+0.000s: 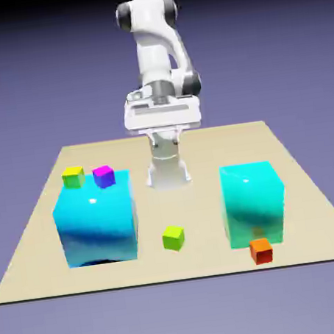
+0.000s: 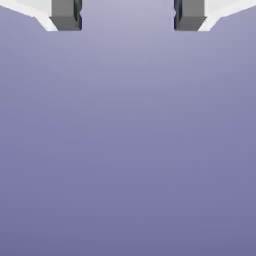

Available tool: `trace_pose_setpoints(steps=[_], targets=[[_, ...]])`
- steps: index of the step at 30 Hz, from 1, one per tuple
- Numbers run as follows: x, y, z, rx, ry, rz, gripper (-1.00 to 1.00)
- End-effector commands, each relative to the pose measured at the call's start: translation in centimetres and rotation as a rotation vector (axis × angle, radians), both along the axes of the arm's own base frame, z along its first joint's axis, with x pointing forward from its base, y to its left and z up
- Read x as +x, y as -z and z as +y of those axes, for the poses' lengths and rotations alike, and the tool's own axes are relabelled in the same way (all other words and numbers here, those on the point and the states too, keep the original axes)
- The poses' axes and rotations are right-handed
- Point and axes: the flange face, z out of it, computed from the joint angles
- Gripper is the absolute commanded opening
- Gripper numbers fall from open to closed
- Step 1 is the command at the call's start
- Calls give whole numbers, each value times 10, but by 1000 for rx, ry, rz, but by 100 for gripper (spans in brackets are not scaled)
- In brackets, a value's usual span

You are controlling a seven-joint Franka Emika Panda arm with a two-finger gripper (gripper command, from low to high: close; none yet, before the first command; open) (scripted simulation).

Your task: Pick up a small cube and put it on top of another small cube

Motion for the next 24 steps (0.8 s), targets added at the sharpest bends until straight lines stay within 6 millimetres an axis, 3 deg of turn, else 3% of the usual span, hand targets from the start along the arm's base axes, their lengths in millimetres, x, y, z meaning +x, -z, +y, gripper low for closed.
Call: trace_pose_setpoints(steps=[1,9,18,20,24], targets=[[6,13,-2,11,21,50,0],[32,121,-15,103,205,451,0],[24,245,-23,207,426,901,0],[23,248,-23,210,432,913,0],[18,298,-21,210,432,913,0]])
